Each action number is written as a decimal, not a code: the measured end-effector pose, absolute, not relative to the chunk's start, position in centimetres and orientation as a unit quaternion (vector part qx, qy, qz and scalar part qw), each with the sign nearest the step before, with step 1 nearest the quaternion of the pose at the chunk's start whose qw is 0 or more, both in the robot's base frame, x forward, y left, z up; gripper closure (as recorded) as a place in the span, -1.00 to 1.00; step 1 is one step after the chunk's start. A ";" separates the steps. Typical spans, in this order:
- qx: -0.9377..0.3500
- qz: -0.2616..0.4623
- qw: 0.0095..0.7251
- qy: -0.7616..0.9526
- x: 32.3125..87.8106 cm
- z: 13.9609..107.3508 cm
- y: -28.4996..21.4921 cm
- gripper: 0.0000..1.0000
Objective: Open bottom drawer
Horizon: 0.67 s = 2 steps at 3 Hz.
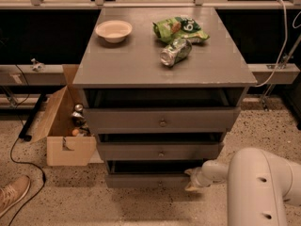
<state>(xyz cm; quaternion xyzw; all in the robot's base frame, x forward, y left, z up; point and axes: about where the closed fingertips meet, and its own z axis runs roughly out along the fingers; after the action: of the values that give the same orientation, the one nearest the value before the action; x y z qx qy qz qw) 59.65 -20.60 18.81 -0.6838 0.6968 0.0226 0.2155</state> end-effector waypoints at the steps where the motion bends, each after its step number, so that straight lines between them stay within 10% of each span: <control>1: -0.684 0.023 0.216 0.697 59.7 18.8 -20.6 -1.00; 2: -0.684 0.023 0.216 0.697 59.7 18.8 -20.6 -1.00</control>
Offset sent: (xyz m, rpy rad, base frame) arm 0.0000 0.0000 0.0000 0.0000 0.0000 0.0000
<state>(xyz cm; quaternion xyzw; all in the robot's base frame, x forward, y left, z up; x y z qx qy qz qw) 59.65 -20.59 18.81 -0.6838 0.6968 0.0226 0.2155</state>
